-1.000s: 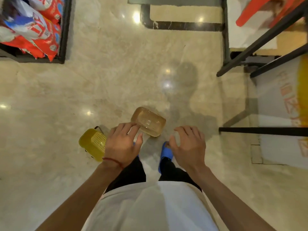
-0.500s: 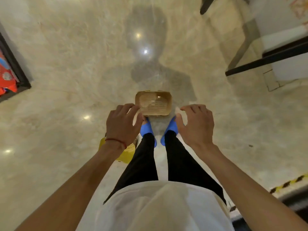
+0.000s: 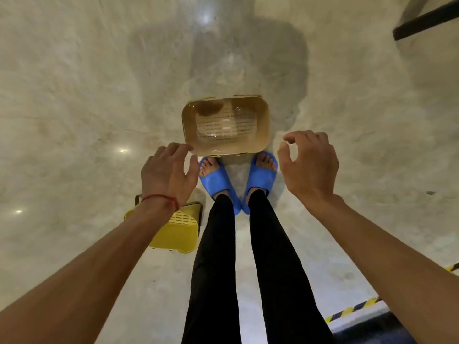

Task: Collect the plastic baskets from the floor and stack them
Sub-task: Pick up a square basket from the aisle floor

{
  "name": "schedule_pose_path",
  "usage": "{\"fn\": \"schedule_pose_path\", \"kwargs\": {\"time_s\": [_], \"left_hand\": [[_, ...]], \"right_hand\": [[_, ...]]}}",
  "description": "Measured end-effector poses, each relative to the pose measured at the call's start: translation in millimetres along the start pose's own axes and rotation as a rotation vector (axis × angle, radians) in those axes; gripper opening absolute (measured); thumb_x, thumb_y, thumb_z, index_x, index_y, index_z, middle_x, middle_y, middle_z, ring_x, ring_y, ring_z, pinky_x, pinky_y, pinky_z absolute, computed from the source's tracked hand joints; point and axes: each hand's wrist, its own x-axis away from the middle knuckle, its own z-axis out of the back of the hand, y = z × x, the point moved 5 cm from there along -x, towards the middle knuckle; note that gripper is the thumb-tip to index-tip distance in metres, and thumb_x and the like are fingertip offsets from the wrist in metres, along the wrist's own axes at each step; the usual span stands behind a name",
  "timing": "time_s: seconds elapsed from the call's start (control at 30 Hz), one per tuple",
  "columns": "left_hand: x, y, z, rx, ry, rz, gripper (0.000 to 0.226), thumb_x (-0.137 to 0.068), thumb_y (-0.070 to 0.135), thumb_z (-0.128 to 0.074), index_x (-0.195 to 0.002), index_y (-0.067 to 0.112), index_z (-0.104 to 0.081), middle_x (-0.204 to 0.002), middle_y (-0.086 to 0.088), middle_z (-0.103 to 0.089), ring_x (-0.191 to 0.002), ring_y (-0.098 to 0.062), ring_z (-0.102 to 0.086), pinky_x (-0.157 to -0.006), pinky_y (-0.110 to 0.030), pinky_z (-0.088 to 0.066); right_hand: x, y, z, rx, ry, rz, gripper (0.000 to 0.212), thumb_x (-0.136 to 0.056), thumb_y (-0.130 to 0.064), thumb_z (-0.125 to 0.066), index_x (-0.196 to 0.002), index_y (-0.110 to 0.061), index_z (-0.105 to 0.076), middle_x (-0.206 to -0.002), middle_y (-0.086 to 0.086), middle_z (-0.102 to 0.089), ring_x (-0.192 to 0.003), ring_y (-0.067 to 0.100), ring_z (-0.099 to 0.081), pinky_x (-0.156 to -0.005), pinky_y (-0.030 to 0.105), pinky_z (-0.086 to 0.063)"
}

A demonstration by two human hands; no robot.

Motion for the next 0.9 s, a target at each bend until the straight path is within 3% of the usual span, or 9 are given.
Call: {"fn": "schedule_pose_path", "kwargs": {"time_s": [0.17,0.33,0.5,0.57,0.6,0.67,0.7,0.83,0.9], "left_hand": [[-56,-48,-93,0.163,0.077,0.252,0.039,-0.098,0.050,-0.043,-0.124,0.028,-0.059,-0.125,0.005,-0.061,-0.112,-0.021,-0.056,-0.077,-0.035,-0.043],[-103,-83,-168,0.390,0.166,0.443,0.058,-0.095,0.066,-0.036,-0.139,0.031,-0.049,-0.139,0.009,-0.052,-0.124,-0.014,-0.053,-0.099,-0.045,-0.046],[-144,-95,-210,0.685,0.292,0.482,0.056,-0.100,0.058,-0.029,-0.142,0.028,-0.050,-0.140,0.007,-0.056,-0.127,-0.010,-0.050,-0.108,-0.026,-0.039],[-147,-97,-220,0.703,0.298,0.489,0.047,-0.103,0.054,-0.025,-0.139,0.036,-0.048,-0.134,0.011,-0.060,-0.119,-0.008,-0.055,-0.103,-0.031,-0.044],[-148,-98,-223,0.710,0.306,0.492,0.045,-0.103,0.054,-0.024,-0.138,0.040,-0.047,-0.131,0.011,-0.061,-0.114,-0.008,-0.057,-0.099,-0.030,-0.046],[-148,-100,-227,0.717,0.315,0.493,0.044,-0.102,0.054,-0.024,-0.137,0.043,-0.047,-0.127,0.010,-0.064,-0.108,-0.009,-0.060,-0.091,-0.024,-0.047],[-148,-102,-228,0.725,0.314,0.494,0.043,-0.102,0.054,-0.024,-0.137,0.043,-0.047,-0.124,0.010,-0.065,-0.106,-0.008,-0.061,-0.088,-0.021,-0.046],[-148,-107,-226,0.799,0.310,0.563,0.046,-0.104,0.047,-0.029,-0.132,0.030,-0.061,-0.113,0.015,-0.066,-0.099,0.007,-0.057,-0.086,-0.007,-0.041],[-148,-108,-228,0.814,0.264,0.640,0.054,-0.102,0.053,-0.029,-0.104,0.020,-0.071,-0.099,0.005,-0.070,-0.089,-0.007,-0.061,-0.084,-0.025,-0.047]], "right_hand": [[-38,47,-107,-0.105,-0.084,-0.087,0.030,-0.098,-0.039,-0.046,-0.115,-0.022,-0.065,-0.118,-0.004,-0.066,-0.110,0.021,-0.055,-0.078,0.034,-0.045],[-78,79,-198,-0.355,-0.134,-0.194,0.045,-0.105,-0.048,-0.032,-0.133,-0.021,-0.056,-0.130,-0.005,-0.059,-0.119,0.013,-0.053,-0.096,0.032,-0.045],[-107,89,-248,-0.576,-0.115,-0.277,0.052,-0.106,-0.048,-0.024,-0.141,-0.019,-0.050,-0.139,-0.001,-0.055,-0.126,0.012,-0.052,-0.108,0.035,-0.043],[-112,85,-260,-0.633,-0.118,-0.277,0.045,-0.108,-0.043,-0.024,-0.130,-0.021,-0.057,-0.126,-0.001,-0.062,-0.116,0.009,-0.057,-0.100,0.032,-0.046],[-115,82,-263,-0.648,-0.099,-0.264,0.039,-0.109,-0.040,-0.025,-0.114,-0.027,-0.061,-0.108,-0.005,-0.064,-0.100,0.003,-0.059,-0.088,0.025,-0.047],[-117,79,-265,-0.650,-0.049,-0.259,0.032,-0.110,-0.036,-0.027,-0.085,-0.039,-0.048,-0.076,-0.014,-0.050,-0.071,-0.003,-0.048,-0.066,0.012,-0.036],[-117,78,-266,-0.655,-0.038,-0.267,0.033,-0.110,-0.036,-0.028,-0.081,-0.039,-0.043,-0.071,-0.013,-0.044,-0.066,-0.002,-0.044,-0.063,0.011,-0.033],[-113,81,-271,-0.704,-0.086,-0.320,0.041,-0.107,-0.046,-0.026,-0.095,-0.023,-0.058,-0.085,-0.002,-0.058,-0.075,0.006,-0.053,-0.066,0.017,-0.037],[-113,81,-272,-0.730,-0.126,-0.370,0.056,-0.106,-0.052,-0.026,-0.122,-0.011,-0.061,-0.110,0.006,-0.065,-0.101,0.005,-0.058,-0.081,0.015,-0.043]]}}
